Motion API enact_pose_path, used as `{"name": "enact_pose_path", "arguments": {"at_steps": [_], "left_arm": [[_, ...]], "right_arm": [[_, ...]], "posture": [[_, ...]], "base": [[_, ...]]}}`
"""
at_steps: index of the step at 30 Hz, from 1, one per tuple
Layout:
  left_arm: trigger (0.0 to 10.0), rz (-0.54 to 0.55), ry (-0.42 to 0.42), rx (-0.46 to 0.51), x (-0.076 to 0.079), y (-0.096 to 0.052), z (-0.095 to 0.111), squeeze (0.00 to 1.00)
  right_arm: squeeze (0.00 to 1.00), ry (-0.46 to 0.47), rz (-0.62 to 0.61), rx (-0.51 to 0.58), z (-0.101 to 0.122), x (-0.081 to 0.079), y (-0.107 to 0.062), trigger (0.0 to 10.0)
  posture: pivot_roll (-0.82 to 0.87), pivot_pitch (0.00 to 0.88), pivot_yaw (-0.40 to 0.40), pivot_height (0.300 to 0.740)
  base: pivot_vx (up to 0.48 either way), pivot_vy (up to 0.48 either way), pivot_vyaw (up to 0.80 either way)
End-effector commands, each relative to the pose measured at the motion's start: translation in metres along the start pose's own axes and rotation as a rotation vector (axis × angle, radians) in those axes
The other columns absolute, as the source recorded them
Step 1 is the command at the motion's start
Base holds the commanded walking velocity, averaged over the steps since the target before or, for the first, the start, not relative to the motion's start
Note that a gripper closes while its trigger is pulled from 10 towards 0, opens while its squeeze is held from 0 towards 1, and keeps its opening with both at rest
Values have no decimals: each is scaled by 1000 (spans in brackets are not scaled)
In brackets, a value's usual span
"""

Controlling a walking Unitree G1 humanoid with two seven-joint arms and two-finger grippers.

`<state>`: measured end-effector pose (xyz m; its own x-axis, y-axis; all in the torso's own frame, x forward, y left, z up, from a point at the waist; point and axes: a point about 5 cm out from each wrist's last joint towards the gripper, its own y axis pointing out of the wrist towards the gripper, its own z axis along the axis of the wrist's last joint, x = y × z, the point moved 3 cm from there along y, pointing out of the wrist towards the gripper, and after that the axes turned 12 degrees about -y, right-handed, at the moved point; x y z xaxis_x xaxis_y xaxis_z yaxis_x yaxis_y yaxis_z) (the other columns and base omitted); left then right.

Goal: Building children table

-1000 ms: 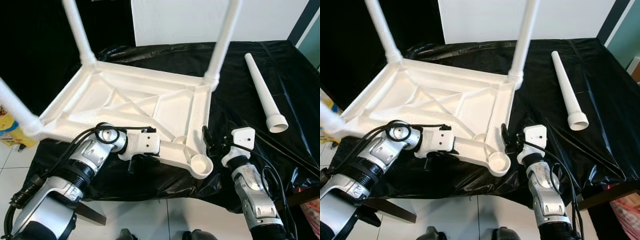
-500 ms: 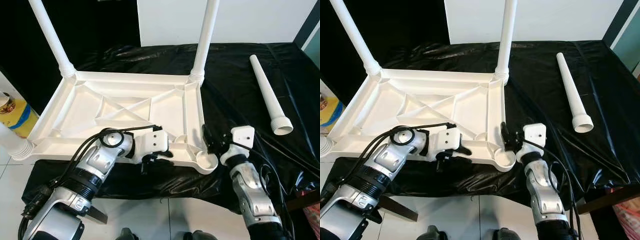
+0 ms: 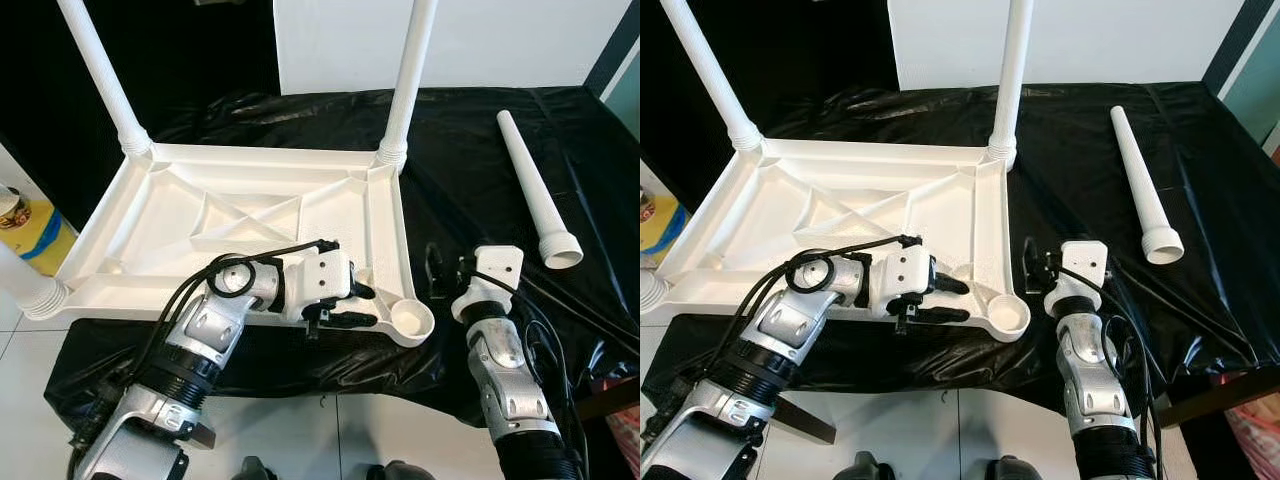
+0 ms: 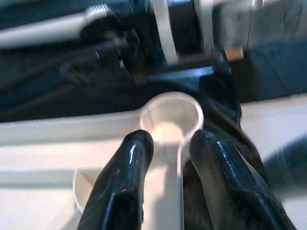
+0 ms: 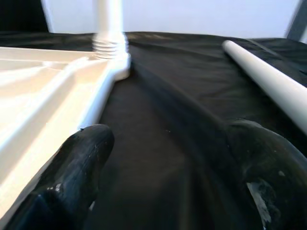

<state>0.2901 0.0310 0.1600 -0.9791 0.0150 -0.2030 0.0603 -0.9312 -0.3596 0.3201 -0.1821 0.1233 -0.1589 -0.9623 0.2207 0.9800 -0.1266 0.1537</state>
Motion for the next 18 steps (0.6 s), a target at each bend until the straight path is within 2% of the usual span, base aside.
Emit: {"name": "enact_pose_path", "arguments": {"at_steps": [1, 2, 4, 5, 8, 18], "left_arm": [[10000, 397, -30, 121, -29, -7, 10, 0], [10000, 397, -30, 121, -29, -7, 10, 0], [10000, 476, -81, 211, -34, -8, 20, 0], [10000, 476, -81, 211, -34, -8, 20, 0], [10000, 540, -155, 301, -33, 0, 27, 0], [10000, 529, -186, 334, -20, 12, 32, 0]], "right_arm": [[0, -9, -71, -43, -8, 10, 1, 10000], [0, -9, -71, -43, -8, 10, 1, 10000], [0, -12, -159, -61, -12, 23, 5, 10000], [0, -12, -159, -61, -12, 23, 5, 10000], [0, -1, -265, -79, -15, 43, 12, 10000], [0, 27, -357, -98, -21, 63, 17, 10000]], "posture": [[-16, 66, -6, 740], [-16, 66, -6, 740], [-18, 63, -5, 740], [-18, 63, -5, 740], [-19, 62, -4, 740], [-14, 60, -4, 740]], "base": [[0, 0, 0], [0, 0, 0], [0, 0, 0], [0, 0, 0], [0, 0, 0], [0, 0, 0]]}}
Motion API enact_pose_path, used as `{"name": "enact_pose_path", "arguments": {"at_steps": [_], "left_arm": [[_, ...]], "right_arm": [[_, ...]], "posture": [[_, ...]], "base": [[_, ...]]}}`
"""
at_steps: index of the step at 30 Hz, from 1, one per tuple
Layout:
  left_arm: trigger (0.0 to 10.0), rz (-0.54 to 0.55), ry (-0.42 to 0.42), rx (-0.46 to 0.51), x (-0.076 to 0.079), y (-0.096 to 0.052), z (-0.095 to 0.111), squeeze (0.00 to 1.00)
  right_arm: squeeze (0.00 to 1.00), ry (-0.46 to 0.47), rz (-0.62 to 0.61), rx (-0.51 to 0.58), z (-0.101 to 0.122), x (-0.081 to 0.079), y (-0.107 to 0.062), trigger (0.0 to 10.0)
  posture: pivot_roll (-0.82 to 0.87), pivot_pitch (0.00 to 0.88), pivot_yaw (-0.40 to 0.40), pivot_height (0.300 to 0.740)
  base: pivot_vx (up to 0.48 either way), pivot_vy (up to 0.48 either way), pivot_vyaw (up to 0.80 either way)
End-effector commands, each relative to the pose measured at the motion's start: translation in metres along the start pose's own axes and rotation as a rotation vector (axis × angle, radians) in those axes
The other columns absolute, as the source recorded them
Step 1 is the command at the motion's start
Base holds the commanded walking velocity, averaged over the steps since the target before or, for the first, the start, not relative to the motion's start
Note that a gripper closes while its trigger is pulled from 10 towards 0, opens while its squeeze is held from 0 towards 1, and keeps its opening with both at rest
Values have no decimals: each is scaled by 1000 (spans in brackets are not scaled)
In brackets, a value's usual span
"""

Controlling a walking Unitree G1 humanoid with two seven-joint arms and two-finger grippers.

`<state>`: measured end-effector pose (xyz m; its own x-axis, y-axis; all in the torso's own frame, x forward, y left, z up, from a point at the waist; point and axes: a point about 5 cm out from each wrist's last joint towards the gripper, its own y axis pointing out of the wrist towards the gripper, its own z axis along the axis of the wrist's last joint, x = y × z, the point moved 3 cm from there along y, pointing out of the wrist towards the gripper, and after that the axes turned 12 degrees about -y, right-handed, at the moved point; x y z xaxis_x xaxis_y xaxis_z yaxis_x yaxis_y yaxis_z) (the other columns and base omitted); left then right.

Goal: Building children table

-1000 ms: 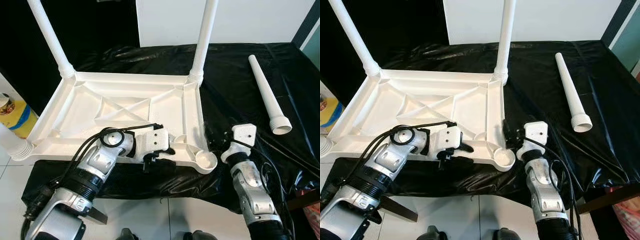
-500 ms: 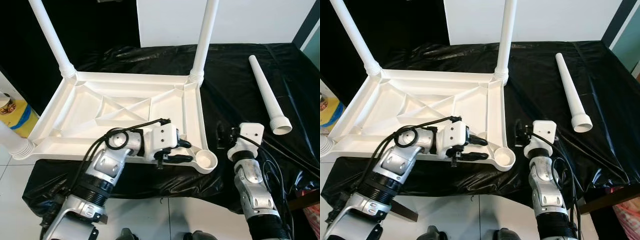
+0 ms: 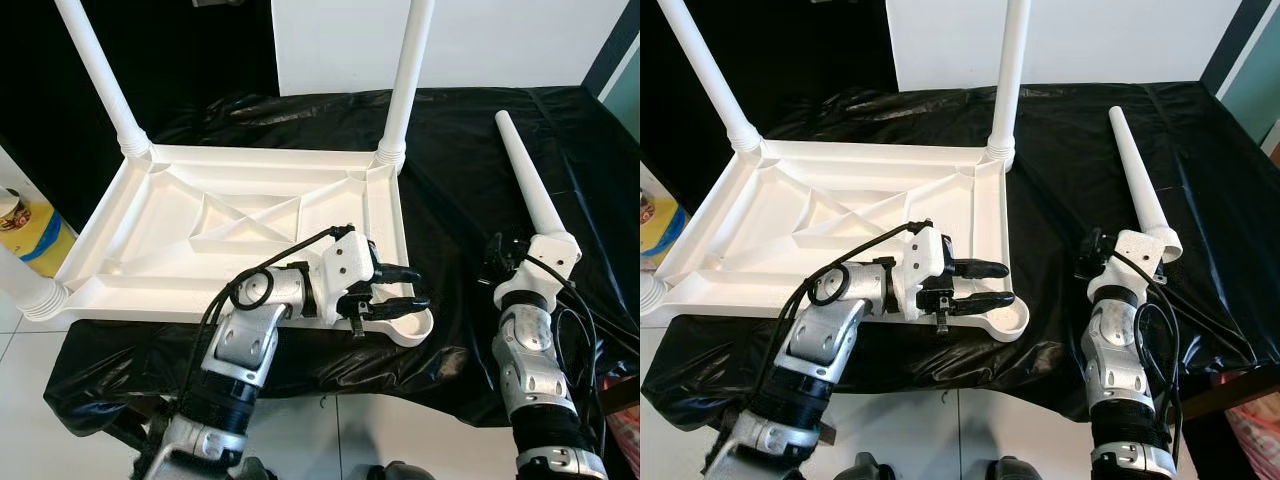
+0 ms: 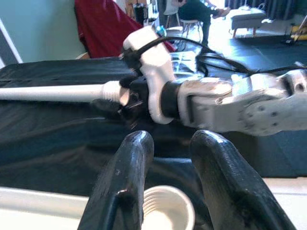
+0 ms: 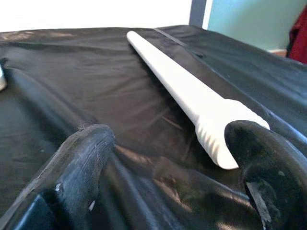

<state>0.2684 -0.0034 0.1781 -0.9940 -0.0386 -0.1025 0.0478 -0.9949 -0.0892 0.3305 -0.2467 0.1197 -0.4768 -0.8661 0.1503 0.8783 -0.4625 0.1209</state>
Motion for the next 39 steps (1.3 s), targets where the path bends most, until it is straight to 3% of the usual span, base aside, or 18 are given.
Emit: {"name": "enact_pose_path", "arguments": {"at_steps": [1, 16, 23, 39], "left_arm": [[10000, 490, -13, 91, -35, -7, 5, 0], [10000, 467, -31, 88, -26, 0, 7, 0], [10000, 466, -29, 89, -23, -1, 10, 0], [10000, 464, -29, 78, -19, -3, 15, 0]], "right_arm": [[0, 17, -32, -5, -2, 6, 2, 10000], [0, 167, -69, -55, -11, 16, 17, 10000], [0, 193, -73, -69, -15, 20, 23, 10000], [0, 246, -6, -69, -16, 11, 31, 10000]], "posture": [[-12, 60, -3, 740], [-3, 77, 5, 740], [15, 96, 11, 740], [48, 131, 33, 740]], "base": [[0, 0, 0], [0, 0, 0], [0, 0, 0], [0, 0, 0]]}}
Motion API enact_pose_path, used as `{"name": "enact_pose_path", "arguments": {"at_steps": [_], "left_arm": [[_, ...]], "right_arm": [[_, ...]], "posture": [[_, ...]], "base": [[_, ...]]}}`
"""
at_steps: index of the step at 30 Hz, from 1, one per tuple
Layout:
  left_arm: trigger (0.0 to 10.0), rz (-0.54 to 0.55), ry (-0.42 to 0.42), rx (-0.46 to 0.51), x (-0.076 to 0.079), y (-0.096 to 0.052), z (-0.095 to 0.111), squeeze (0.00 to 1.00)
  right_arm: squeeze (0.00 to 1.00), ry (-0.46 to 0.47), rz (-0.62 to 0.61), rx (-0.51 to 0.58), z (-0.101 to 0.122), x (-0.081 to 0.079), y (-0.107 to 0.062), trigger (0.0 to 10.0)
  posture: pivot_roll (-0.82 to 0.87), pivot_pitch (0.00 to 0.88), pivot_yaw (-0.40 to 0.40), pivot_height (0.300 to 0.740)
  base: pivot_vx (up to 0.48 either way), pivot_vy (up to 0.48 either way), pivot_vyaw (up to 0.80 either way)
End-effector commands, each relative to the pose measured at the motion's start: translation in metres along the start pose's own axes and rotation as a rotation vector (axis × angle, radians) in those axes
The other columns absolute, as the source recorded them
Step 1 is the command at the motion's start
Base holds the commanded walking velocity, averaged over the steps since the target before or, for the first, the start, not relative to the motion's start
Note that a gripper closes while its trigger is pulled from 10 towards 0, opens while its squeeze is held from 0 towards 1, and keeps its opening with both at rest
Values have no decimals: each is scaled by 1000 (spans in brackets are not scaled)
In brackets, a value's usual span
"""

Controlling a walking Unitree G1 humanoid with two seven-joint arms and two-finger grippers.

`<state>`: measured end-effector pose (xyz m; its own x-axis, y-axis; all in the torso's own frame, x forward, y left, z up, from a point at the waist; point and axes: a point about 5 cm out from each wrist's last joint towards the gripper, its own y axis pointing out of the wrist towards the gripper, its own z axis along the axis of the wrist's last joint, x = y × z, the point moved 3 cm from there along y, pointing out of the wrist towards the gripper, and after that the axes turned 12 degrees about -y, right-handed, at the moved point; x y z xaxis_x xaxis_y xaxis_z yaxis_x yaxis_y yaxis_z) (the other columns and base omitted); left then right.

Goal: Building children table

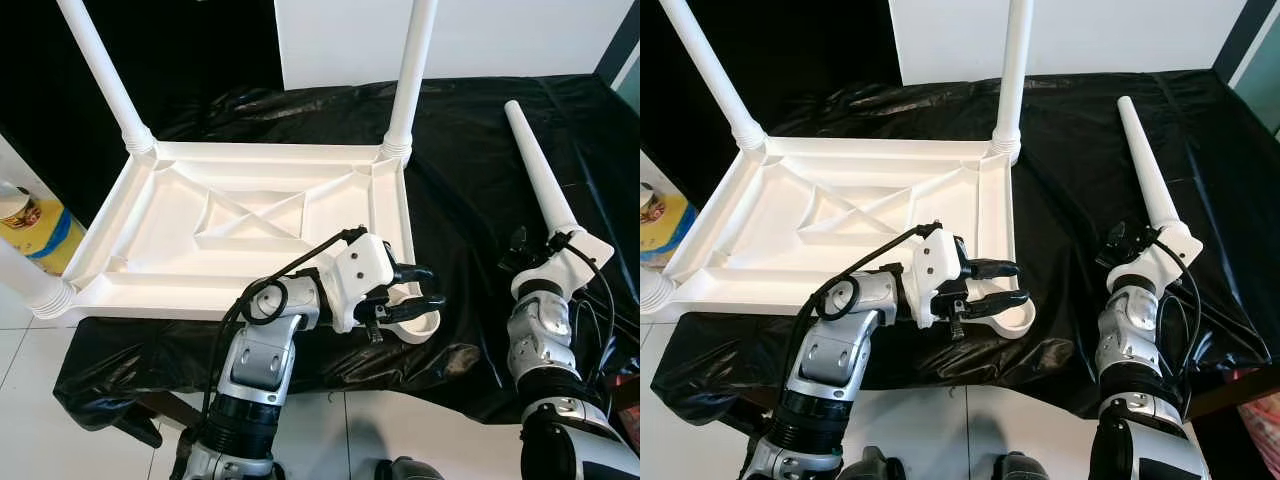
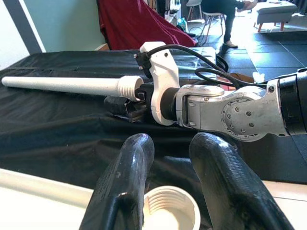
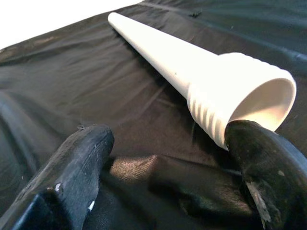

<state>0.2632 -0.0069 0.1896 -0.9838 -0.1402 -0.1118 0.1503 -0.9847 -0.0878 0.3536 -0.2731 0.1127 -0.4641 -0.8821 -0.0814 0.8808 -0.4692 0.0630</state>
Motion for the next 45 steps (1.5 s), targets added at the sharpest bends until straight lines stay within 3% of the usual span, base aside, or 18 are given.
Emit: {"name": "enact_pose_path", "arguments": {"at_steps": [1, 21, 22, 23, 24, 25, 27, 28, 29, 30, 31, 32, 45], "left_arm": [[10000, 357, -37, 83, -23, -4, 3, 0], [10000, 318, -39, 70, -14, -5, 9, 0], [10000, 315, -40, 69, -14, -4, 10, 0], [10000, 313, -42, 69, -13, -4, 10, 0], [10000, 312, -43, 69, -13, -3, 10, 0], [10000, 312, -43, 70, -12, -3, 11, 0], [10000, 313, -43, 70, -12, -3, 11, 0], [10000, 312, -44, 71, -12, -2, 11, 0], [10000, 312, -45, 72, -12, -2, 12, 0], [10000, 312, -45, 72, -12, -2, 12, 0], [10000, 312, -45, 73, -12, -1, 12, 0], [10000, 309, -47, 73, -11, -1, 12, 0], [10000, 316, -42, 60, -11, -2, 10, 0]], "right_arm": [[0, 13, -1, -9, -3, 1, 1, 10000], [0, -6, 81, 12, 6, -7, 14, 10000], [0, -8, 113, 14, 8, -12, 16, 7451], [0, -14, 152, 18, 11, -18, 19, 6314], [0, -18, 178, 20, 13, -22, 20, 6314], [0, -20, 198, 22, 15, -25, 21, 4667], [0, -21, 210, 26, 17, -28, 23, 4392], [0, -26, 219, 25, 19, -30, 24, 2980], [0, -30, 224, 24, 19, -31, 24, 2314], [0, -30, 224, 24, 19, -31, 24, 2314], [0, -36, 237, 24, 20, -34, 25, 471], [0, -39, 245, 24, 21, -36, 26, 0], [0, -29, 280, 53, 19, -50, 18, 0]], "posture": [[52, 135, 37, 740], [68, 157, 69, 740], [67, 158, 71, 740], [68, 159, 71, 740], [68, 159, 71, 740], [69, 160, 71, 740], [69, 160, 71, 740], [70, 159, 69, 740], [70, 159, 69, 740], [70, 159, 69, 740], [70, 159, 67, 740], [72, 159, 67, 740], [72, 150, 55, 740]], "base": [[0, 0, 0], [0, 0, 0], [0, 0, 0], [0, 0, 0], [0, 0, 0], [0, 0, 0], [0, 0, 0], [0, 0, 0], [0, 0, 0], [0, 0, 0], [0, 0, 0], [0, 0, 0], [0, 0, 0]]}}
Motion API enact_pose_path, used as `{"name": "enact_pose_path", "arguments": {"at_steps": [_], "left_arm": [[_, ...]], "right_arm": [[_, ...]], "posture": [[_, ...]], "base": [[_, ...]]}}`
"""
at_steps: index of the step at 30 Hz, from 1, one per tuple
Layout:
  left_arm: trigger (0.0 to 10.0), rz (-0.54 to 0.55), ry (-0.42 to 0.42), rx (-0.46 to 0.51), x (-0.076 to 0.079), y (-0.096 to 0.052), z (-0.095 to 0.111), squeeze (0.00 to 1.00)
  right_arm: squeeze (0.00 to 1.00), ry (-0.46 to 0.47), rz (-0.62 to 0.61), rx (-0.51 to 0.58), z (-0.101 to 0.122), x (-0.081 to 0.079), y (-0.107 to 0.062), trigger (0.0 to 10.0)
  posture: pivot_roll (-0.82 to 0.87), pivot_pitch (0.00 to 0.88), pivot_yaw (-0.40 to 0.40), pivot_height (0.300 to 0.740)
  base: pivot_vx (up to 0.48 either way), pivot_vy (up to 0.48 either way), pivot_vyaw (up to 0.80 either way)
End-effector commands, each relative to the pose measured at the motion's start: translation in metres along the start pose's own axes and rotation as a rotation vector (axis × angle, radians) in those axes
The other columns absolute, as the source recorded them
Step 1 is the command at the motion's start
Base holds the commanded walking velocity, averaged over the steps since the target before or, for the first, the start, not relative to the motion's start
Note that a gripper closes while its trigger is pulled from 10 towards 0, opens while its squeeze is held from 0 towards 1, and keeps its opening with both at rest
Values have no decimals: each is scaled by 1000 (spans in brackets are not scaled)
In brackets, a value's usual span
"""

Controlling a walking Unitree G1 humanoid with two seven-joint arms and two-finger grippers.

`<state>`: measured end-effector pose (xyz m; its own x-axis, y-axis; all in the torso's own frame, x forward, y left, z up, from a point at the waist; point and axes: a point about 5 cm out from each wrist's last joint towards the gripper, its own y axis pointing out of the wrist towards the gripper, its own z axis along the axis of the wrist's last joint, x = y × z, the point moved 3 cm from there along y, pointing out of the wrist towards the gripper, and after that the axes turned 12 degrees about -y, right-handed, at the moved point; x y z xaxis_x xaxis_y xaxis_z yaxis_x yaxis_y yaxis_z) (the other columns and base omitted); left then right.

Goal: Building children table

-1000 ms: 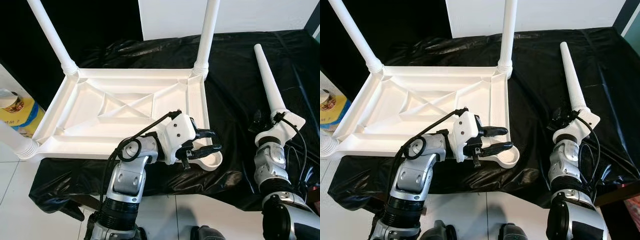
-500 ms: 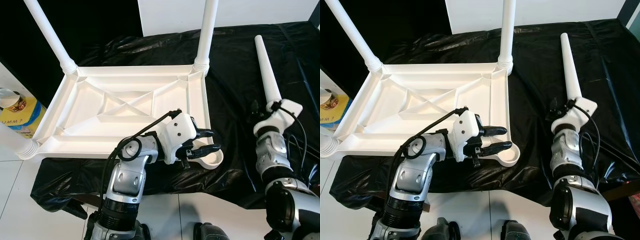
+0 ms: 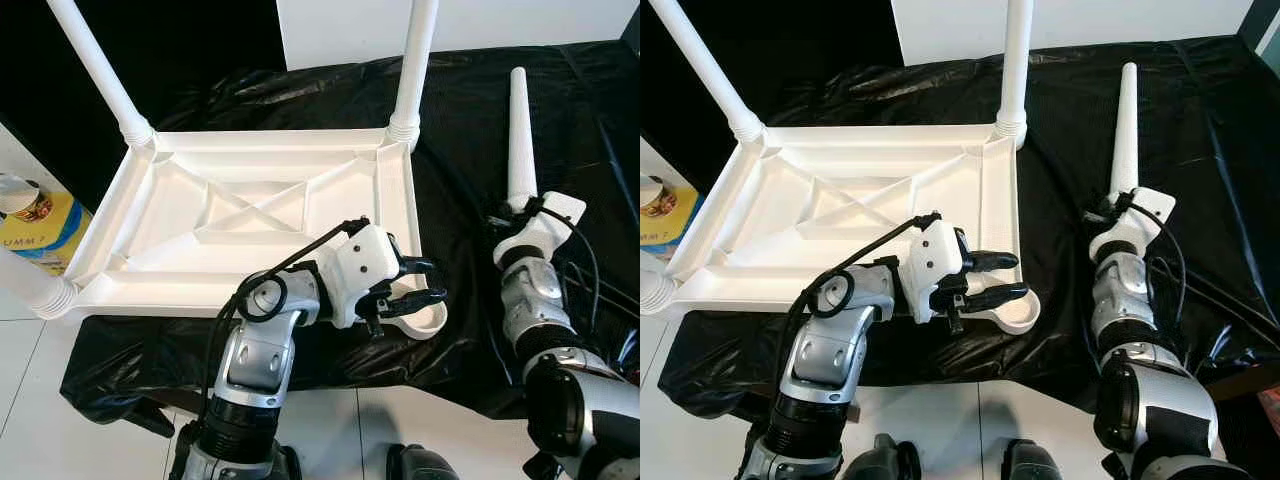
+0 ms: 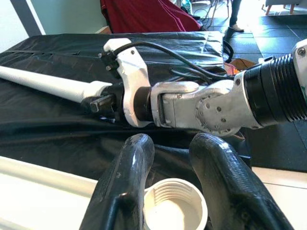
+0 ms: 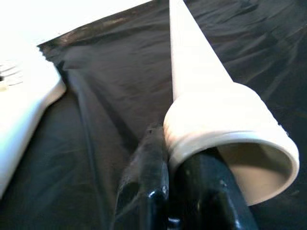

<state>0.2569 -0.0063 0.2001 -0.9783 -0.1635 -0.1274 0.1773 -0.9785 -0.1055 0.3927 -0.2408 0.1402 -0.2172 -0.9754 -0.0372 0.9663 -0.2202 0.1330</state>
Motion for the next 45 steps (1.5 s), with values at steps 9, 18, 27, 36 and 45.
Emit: {"name": "enact_pose_path", "arguments": {"at_steps": [9, 18, 27, 36, 45], "left_arm": [[10000, 321, -45, 77, -24, -2, -1, 0], [10000, 342, -27, 88, -34, -4, 2, 0], [10000, 385, -9, 123, -49, -10, 9, 0], [10000, 481, 19, 208, -73, -25, 26, 0], [10000, 523, -18, 282, -90, -41, 40, 0]], "right_arm": [[0, -7, 8, 101, 2, -17, -17, 0], [0, -84, 27, 274, 30, -33, -36, 10000], [0, -189, 88, 491, 83, -55, -41, 10000], [0, -237, 106, 639, 117, -73, -53, 10000], [0, -245, 124, 772, 146, -83, -63, 10000]], "posture": [[46, 139, 43, 740], [29, 122, 38, 740], [3, 93, 21, 740], [-2, 67, 2, 740], [-4, 58, -8, 740]], "base": [[0, 0, 0], [0, 0, 0], [0, 0, 0], [0, 0, 0], [0, 0, 0]]}}
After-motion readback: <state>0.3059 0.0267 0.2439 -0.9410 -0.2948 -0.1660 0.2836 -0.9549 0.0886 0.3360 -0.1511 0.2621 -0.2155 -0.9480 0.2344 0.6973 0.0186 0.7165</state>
